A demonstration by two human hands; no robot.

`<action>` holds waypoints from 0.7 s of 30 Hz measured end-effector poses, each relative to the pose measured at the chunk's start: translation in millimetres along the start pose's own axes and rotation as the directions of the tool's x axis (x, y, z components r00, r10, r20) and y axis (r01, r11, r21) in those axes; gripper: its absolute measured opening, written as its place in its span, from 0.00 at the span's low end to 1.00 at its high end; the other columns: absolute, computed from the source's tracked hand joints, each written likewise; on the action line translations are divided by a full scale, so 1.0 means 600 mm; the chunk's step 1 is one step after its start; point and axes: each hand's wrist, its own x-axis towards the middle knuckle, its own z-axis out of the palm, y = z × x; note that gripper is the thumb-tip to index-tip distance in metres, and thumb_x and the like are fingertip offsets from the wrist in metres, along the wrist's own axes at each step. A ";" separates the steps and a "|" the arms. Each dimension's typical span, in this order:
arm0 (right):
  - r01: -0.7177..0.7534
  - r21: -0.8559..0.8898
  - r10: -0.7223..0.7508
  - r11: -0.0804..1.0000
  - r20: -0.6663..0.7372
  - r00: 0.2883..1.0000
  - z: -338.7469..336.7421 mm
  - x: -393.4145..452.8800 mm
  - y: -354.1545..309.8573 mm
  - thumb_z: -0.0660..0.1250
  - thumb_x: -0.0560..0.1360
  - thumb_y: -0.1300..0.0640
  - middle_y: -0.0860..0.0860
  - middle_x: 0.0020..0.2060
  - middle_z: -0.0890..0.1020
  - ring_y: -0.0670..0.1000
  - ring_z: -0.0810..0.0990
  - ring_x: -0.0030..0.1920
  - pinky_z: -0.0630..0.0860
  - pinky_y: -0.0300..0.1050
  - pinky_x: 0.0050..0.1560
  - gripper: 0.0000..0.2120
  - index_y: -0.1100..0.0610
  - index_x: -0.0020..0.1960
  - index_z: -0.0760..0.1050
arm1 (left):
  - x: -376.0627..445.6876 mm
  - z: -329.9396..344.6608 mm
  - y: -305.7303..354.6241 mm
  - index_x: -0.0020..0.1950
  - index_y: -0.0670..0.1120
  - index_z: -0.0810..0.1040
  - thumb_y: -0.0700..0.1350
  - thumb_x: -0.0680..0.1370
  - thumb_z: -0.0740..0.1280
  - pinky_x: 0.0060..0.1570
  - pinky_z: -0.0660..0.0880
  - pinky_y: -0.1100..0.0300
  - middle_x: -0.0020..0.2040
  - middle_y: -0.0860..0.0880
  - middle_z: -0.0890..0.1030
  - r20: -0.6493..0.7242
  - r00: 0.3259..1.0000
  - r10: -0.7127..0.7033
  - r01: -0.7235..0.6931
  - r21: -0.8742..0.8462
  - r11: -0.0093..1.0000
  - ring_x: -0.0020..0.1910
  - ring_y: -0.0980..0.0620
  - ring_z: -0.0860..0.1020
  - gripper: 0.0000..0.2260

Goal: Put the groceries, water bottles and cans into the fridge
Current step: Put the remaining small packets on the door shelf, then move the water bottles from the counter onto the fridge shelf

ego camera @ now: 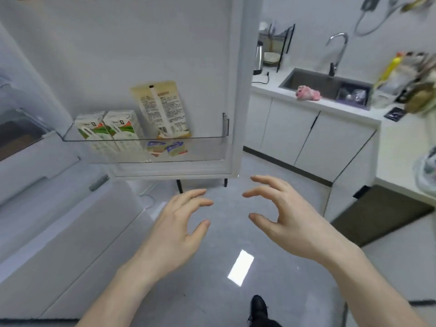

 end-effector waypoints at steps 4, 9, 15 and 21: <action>-0.143 0.052 0.145 0.988 -0.027 0.989 -0.012 -0.081 0.068 0.67 0.80 0.44 0.31 0.75 0.61 0.35 0.58 0.76 0.58 0.31 0.67 0.16 0.36 0.67 0.72 | 0.033 0.067 0.057 0.66 0.61 0.75 0.51 0.79 0.69 0.68 0.58 0.69 0.72 0.68 0.67 0.135 0.986 0.101 -0.102 0.001 0.995 0.72 0.67 0.62 0.16; -0.295 0.060 0.299 0.954 -0.076 0.951 -0.046 -0.175 0.166 0.66 0.80 0.42 0.32 0.76 0.59 0.36 0.57 0.77 0.57 0.33 0.69 0.19 0.36 0.69 0.69 | 0.109 0.157 0.158 0.67 0.60 0.75 0.51 0.79 0.69 0.70 0.63 0.62 0.73 0.66 0.67 0.212 0.951 0.226 -0.227 -0.016 0.974 0.72 0.64 0.64 0.16; -0.461 0.132 0.477 0.878 -0.154 0.865 -0.103 -0.289 0.300 0.68 0.79 0.44 0.33 0.76 0.60 0.37 0.57 0.77 0.60 0.36 0.73 0.22 0.37 0.71 0.68 | 0.197 0.285 0.304 0.68 0.60 0.73 0.52 0.80 0.68 0.64 0.71 0.60 0.73 0.65 0.67 0.317 0.865 0.388 -0.384 -0.078 0.920 0.72 0.63 0.64 0.17; -0.596 0.181 0.623 0.782 -0.209 0.754 -0.161 -0.382 0.406 0.67 0.80 0.45 0.31 0.76 0.59 0.37 0.58 0.76 0.59 0.33 0.69 0.23 0.38 0.73 0.66 | 0.255 0.405 0.432 0.68 0.60 0.73 0.53 0.80 0.68 0.65 0.68 0.63 0.74 0.65 0.66 0.384 0.772 0.506 -0.489 -0.149 0.860 0.72 0.63 0.65 0.16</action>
